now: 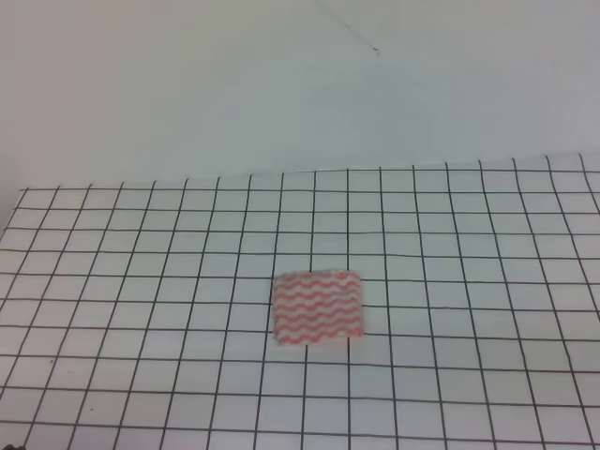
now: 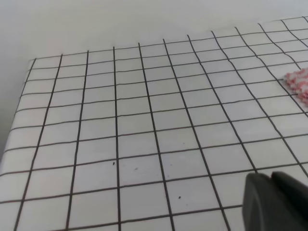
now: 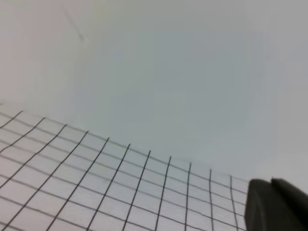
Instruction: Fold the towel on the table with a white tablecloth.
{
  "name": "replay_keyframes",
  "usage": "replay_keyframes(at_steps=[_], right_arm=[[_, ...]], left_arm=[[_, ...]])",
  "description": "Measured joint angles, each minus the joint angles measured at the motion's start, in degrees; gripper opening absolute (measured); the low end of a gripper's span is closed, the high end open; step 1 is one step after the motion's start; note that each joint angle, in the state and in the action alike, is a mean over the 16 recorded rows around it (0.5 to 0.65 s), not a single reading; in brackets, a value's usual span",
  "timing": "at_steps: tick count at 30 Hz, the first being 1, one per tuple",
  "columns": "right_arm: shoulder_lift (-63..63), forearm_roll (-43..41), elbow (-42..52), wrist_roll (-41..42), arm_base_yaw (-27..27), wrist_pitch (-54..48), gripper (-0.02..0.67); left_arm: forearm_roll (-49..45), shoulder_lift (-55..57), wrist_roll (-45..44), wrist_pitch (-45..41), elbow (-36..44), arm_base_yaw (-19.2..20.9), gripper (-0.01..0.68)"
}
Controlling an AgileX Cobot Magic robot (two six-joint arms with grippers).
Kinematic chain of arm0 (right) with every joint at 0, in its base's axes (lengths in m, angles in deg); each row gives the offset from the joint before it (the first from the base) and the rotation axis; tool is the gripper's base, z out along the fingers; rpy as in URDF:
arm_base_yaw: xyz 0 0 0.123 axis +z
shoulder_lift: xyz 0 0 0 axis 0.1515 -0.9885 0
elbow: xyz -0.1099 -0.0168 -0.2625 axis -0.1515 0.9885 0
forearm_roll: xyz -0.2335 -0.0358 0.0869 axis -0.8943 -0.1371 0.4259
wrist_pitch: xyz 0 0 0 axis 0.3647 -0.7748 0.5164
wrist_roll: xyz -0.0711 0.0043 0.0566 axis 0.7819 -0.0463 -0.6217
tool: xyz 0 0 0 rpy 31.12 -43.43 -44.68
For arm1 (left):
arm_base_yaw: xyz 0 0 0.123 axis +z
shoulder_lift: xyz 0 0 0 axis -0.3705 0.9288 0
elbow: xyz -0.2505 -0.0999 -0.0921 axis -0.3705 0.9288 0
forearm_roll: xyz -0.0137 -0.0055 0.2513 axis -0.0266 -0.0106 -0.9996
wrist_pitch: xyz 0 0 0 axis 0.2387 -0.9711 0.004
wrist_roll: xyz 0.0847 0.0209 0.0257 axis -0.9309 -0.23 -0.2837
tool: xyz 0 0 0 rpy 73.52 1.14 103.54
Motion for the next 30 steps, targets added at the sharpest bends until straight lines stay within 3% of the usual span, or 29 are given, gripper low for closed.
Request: replay_keyframes(at_steps=[12, 24, 30], right_arm=[[-0.03, 1.53, 8.52, -6.75, -0.62, 8.13, -0.001], [-0.03, -18.54, 11.70, -30.55, -0.62, 4.46, -0.001], [-0.05, -24.83, 11.68, -36.66, 0.11, 3.28, -0.001]], left_arm=[[0.00, -0.03, -0.05, 0.09, 0.00, 0.00, -0.001], [0.02, -0.03, 0.19, 0.11, -0.10, 0.00, -0.001], [0.02, 0.07, 0.32, 0.12, -0.10, 0.00, -0.001]])
